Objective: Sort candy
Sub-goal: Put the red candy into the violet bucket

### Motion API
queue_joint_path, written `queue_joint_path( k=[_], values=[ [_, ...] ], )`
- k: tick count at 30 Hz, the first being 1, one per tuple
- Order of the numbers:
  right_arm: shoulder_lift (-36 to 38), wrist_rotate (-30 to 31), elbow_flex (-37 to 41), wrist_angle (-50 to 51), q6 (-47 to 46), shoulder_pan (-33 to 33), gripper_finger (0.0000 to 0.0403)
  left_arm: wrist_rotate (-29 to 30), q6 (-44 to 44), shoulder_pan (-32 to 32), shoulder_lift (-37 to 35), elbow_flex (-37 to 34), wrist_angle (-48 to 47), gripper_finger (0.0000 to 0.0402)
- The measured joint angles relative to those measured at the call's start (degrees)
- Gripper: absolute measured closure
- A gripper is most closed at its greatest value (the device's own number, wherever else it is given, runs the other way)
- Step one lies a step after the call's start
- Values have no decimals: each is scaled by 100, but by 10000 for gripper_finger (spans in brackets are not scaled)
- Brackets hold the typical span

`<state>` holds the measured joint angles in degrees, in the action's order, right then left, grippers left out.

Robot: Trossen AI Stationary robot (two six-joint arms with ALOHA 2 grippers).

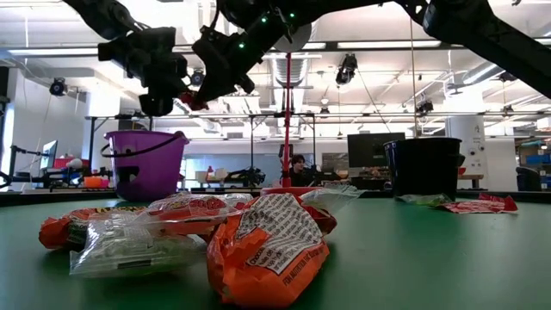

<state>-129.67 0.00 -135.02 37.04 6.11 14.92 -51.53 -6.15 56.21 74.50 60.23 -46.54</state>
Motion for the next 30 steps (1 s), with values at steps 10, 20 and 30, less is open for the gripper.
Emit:
queue_joint_path(
  k=[10, 20, 30],
  values=[
    [0, -626, 0, 51, -554, 72, 276, 55, -232, 0, -20, 0, -330, 401],
    [251, -620, 0, 1384, -639, 57, 246, 1506, -546, 23, -403, 0, -757, 401],
    [398, -623, 7, 4228, -1089, -188, 260, 2735, -554, 96, -1241, 0, -917, 401]
  ],
)
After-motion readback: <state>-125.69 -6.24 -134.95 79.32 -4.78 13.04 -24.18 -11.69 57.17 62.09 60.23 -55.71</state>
